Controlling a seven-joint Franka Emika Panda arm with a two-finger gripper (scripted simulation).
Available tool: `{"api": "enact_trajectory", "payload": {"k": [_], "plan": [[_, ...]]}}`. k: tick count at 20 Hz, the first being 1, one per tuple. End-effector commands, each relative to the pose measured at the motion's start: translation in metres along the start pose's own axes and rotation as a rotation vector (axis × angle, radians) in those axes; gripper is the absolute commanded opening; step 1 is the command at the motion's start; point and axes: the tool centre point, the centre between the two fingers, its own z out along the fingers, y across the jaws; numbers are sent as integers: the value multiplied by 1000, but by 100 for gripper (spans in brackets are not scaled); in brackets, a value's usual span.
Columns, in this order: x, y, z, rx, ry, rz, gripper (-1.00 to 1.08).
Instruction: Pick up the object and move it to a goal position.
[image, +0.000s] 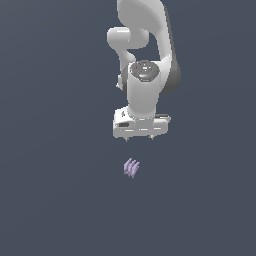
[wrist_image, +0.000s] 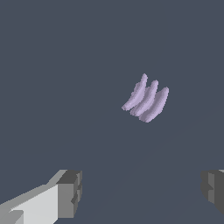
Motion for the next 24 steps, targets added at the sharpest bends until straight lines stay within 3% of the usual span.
{"api": "enact_trajectory", "payload": {"k": [1, 12, 24], "plan": [[0, 1, 0, 0, 0, 0, 100], [10, 6, 9, 1, -2, 75, 100], [44, 26, 47, -7, -6, 352, 100]]}}
